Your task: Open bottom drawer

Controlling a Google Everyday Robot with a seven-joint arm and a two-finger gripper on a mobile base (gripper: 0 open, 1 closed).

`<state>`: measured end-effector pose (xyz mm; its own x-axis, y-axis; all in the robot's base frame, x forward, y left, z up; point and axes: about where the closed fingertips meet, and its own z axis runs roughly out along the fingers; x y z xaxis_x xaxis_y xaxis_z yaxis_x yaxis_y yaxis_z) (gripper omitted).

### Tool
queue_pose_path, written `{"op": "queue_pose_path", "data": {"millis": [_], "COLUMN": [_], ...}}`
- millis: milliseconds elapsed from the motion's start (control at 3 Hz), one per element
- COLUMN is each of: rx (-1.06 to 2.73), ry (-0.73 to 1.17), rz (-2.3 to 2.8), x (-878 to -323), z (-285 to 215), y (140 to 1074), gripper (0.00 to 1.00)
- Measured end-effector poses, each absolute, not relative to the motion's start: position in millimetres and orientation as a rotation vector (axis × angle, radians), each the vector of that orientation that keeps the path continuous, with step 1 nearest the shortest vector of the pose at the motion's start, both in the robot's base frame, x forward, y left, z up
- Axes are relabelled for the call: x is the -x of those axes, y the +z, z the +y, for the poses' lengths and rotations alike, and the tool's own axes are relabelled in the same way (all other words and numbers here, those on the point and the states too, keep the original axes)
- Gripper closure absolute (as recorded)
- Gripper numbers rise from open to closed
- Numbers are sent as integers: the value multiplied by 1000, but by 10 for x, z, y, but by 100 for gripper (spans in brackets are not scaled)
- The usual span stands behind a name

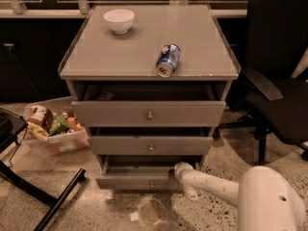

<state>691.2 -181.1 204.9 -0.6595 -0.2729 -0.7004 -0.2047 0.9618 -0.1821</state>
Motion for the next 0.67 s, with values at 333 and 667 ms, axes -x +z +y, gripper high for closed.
{"op": "queue_pose_path", "data": {"millis": [333,667], "rx": [413,510], "ry": [-128,-129], "rz": [2354,2387], "x": [-6936,-6954], "z": [-1815,-1805], "y": [1970,1937], "gripper": [100,81]}}
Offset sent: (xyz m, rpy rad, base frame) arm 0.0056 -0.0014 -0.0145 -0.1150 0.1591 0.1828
